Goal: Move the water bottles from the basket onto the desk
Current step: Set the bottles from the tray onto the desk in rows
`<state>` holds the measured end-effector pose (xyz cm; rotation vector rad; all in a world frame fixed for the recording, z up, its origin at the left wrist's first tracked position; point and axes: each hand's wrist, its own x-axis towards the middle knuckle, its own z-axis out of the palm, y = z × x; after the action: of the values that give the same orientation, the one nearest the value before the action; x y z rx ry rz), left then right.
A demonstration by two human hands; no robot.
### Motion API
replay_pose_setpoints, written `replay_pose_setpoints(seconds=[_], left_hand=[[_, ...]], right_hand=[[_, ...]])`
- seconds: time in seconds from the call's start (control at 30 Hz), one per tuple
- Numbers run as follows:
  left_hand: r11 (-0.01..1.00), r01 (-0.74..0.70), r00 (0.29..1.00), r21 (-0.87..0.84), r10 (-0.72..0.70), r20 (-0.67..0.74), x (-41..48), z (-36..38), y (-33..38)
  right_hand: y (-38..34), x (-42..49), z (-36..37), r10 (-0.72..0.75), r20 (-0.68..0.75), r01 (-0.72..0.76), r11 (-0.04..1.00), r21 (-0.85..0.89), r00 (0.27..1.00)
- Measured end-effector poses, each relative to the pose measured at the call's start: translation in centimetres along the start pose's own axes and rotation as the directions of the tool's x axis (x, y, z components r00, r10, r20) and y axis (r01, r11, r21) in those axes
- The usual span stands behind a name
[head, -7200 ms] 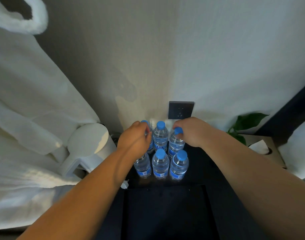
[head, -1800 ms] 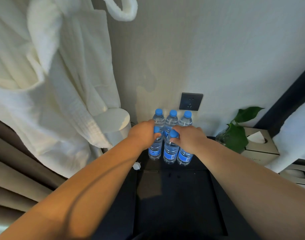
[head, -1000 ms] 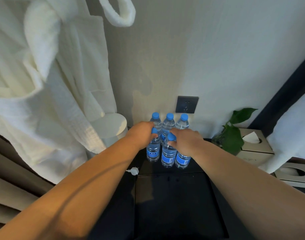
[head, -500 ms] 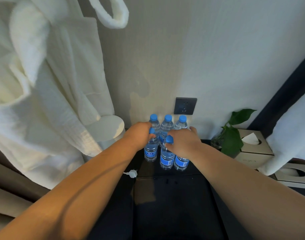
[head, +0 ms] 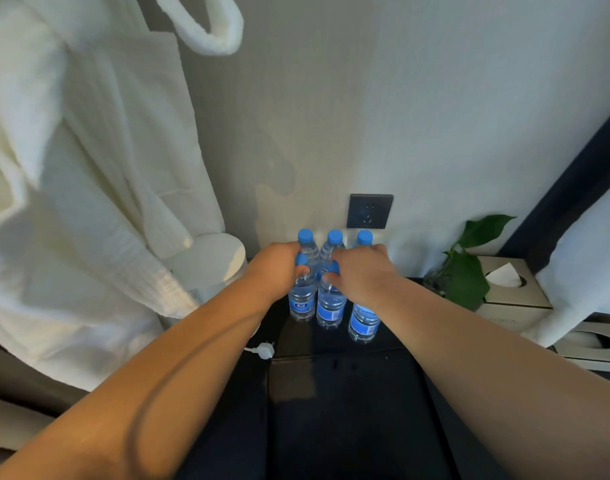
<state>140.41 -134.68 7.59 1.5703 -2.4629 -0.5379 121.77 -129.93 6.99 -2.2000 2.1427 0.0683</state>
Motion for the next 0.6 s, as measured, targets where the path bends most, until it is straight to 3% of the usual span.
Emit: replay_pose_setpoints(seconds=[0.2,0.47,0.6], left_hand=[[1.000,-0.004,1.000,0.020,0.004,0.000,0.1,-0.2,0.1],[1.000,0.003,1.000,0.015,-0.003,0.005,-0.3,-0.3,0.4],[0.996,0.072,0.995,0.059,-0.076,0.069,-0.2,-0.7,1.3]], right_hand=[[-0.2,0.6,-0.2,0.045,-0.008,-0.045,0.999,0.001,0.999],[0.4,0.2,0.0,-0.017,0.016,0.015,0.996,0.093,1.000],[0.0,0.3,0.1,-0.005,0.008,0.004,0.997,0.080,1.000]])
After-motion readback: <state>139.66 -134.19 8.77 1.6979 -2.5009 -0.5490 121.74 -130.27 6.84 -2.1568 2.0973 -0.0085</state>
